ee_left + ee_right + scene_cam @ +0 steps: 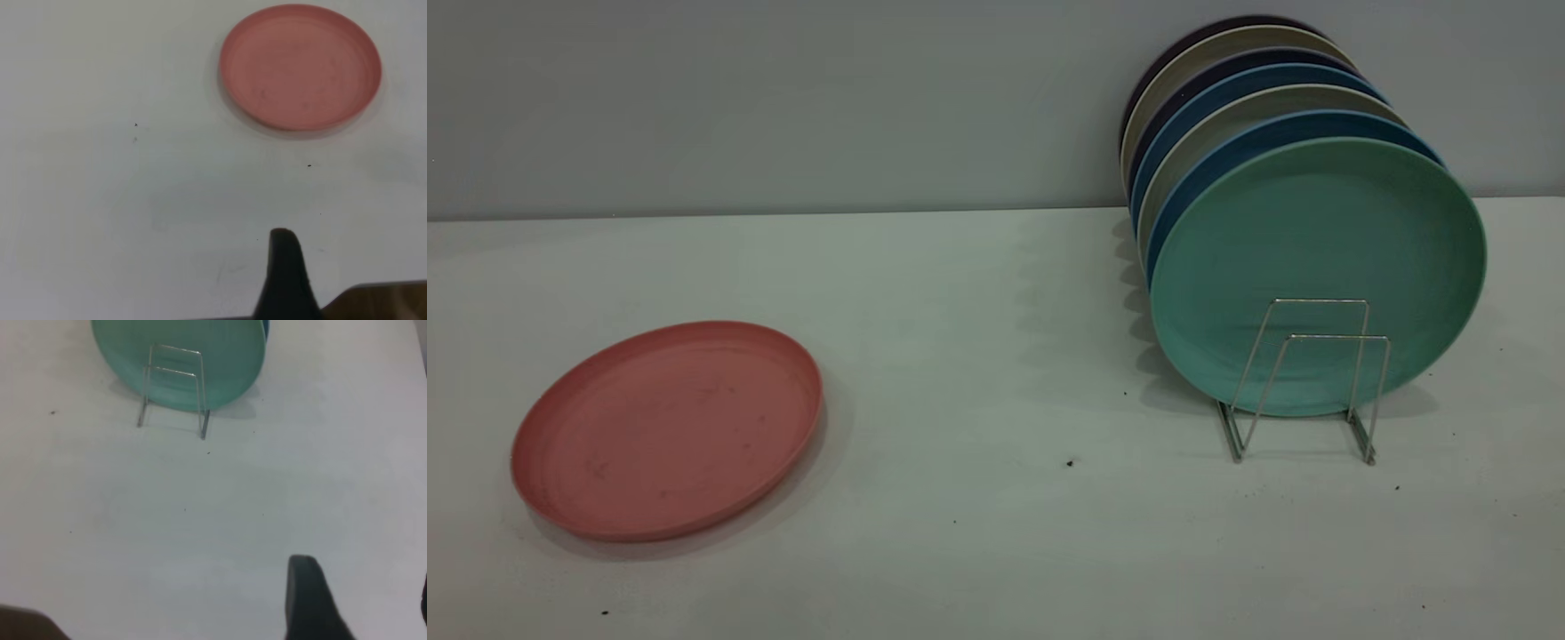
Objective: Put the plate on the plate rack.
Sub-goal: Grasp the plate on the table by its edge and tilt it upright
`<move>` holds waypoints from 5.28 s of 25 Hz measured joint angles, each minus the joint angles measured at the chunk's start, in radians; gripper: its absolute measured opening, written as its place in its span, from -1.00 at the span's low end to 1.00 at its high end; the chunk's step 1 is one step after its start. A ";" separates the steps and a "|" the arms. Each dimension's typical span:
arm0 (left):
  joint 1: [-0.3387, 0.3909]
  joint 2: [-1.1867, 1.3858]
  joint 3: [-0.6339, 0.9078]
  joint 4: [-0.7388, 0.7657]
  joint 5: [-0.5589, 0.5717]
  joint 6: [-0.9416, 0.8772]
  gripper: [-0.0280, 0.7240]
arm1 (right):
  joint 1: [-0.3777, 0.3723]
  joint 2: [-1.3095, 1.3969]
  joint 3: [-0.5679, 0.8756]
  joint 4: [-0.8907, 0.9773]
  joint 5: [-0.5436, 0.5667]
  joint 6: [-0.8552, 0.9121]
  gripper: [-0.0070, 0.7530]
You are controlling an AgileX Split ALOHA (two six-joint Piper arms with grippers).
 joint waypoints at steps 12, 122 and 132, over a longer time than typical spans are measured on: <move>0.000 0.000 0.000 0.000 0.000 0.000 0.58 | 0.000 0.000 0.000 0.000 0.000 0.000 0.11; 0.447 1.810 -0.292 -0.929 -0.514 0.852 0.58 | 0.000 0.782 -0.029 0.512 -0.386 -0.461 0.32; 0.449 1.924 -0.295 -1.141 -0.623 0.910 0.58 | 0.000 0.851 -0.029 0.560 -0.393 -0.505 0.32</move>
